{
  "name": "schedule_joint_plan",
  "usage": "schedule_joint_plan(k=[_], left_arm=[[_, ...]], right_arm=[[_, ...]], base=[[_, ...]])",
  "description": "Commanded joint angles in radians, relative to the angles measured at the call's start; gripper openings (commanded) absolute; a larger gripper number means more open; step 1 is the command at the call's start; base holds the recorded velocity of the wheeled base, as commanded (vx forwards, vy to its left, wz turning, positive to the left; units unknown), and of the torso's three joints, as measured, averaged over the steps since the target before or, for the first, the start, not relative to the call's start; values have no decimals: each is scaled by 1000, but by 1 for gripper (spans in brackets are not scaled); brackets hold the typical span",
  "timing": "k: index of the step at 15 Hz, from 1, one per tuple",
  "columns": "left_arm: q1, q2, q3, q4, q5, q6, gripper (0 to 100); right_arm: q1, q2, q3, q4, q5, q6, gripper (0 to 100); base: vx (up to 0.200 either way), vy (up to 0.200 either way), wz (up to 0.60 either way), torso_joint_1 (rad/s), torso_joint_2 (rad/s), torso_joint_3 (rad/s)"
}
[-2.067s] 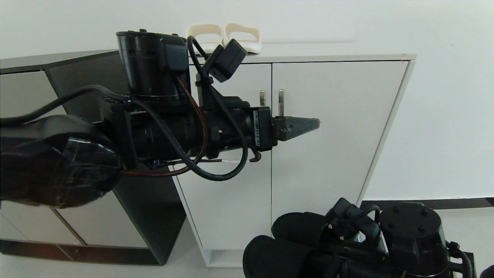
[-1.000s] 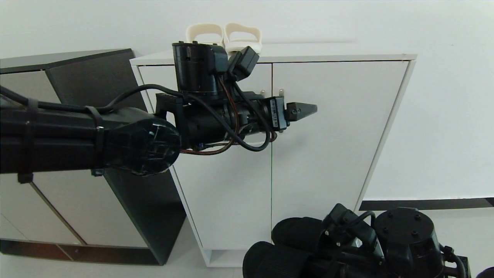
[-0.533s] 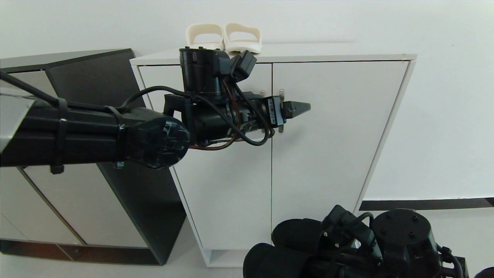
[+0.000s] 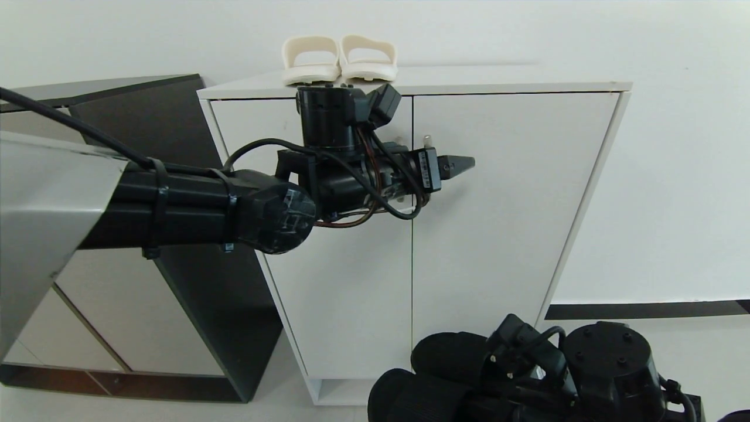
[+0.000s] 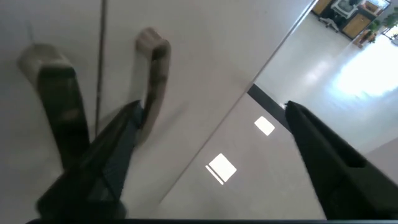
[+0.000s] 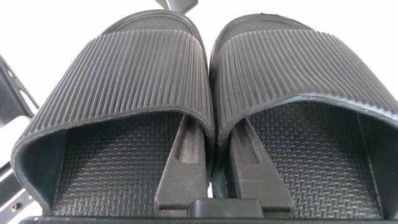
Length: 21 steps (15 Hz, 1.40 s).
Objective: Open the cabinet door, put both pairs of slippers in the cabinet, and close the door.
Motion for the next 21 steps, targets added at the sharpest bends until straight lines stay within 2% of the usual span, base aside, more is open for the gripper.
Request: schedule_joint_plan(k=[1, 3, 6, 8, 12, 15, 18, 21], left_arm=[[-1, 11, -6, 0, -1, 0, 0], [-1, 2, 2, 2, -1, -1, 0], [-18, -32, 71, -1, -2, -1, 0], [-34, -79, 151, -12, -2, 0, 0], [-89, -214, 364, -124, -1, 2, 0], [-121, -326, 473, -127, -1, 5, 0], [-126, -403, 511, -103, -1, 3, 0], [-54, -351, 447, -89, -5, -3, 0]], right_arm=[[0, 12, 14, -7, 3, -2, 0], [0, 1, 26, -9, 36, -12, 0], [0, -42, 54, -9, 102, -25, 0], [0, -69, 77, -9, 136, -41, 0], [0, -97, 94, -7, 181, -64, 0], [0, -97, 94, -7, 181, -64, 0], [0, -92, 92, -7, 181, -64, 0], [2, -91, 92, -7, 181, -66, 0]], base=[[0, 0, 0, 0, 0, 0], [0, 0, 0, 0, 0, 0], [0, 0, 0, 0, 0, 0], [0, 0, 0, 0, 0, 0], [0, 0, 0, 0, 0, 0], [0, 0, 0, 0, 0, 0], [0, 0, 0, 0, 0, 0], [0, 0, 0, 0, 0, 0]])
